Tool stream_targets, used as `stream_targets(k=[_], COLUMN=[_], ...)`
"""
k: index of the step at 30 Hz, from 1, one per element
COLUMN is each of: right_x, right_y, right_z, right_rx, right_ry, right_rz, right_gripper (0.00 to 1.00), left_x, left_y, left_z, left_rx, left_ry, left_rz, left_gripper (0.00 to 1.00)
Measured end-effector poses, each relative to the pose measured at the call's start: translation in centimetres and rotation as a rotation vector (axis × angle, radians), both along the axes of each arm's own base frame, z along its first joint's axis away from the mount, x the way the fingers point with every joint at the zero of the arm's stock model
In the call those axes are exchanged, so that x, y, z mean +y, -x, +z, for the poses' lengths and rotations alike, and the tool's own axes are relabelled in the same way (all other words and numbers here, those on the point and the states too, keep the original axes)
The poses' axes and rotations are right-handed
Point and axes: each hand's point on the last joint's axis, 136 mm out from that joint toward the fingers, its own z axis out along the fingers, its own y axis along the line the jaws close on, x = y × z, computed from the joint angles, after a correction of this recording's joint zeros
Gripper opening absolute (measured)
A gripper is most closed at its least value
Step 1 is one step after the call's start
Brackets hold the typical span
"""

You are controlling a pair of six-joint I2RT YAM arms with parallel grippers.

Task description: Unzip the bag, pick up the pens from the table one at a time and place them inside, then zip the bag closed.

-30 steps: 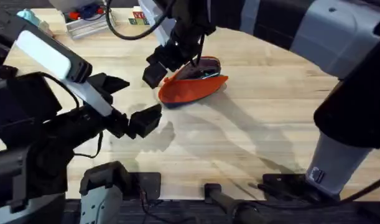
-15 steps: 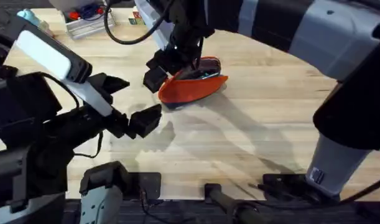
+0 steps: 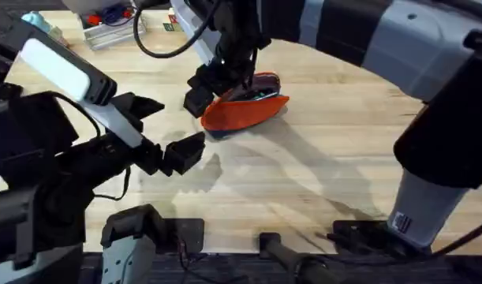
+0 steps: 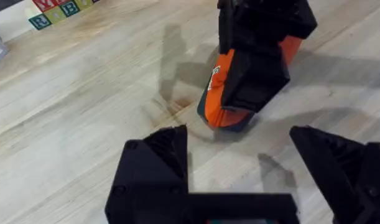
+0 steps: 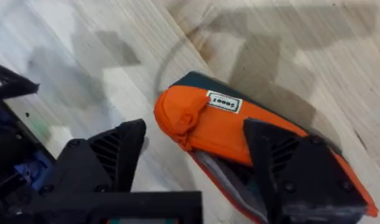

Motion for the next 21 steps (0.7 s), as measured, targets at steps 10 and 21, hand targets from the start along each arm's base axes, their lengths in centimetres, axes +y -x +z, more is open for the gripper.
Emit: stream_targets(k=[10, 21], right_x=[-0.23, 0.09], right_y=[0.33, 0.89], right_z=[-0.13, -0.16], right_rx=[0.010, 0.013], right_ry=[0.014, 0.018], right_rz=[0.001, 0.014], right_gripper=[0.839, 0.547], left_x=[0.00, 0.00], left_y=[0.00, 0.00], left_z=[0.00, 0.00], left_rx=[0.000, 0.000], left_ry=[0.000, 0.000], left_rz=[0.000, 0.000], left_gripper=[0.993, 0.993])
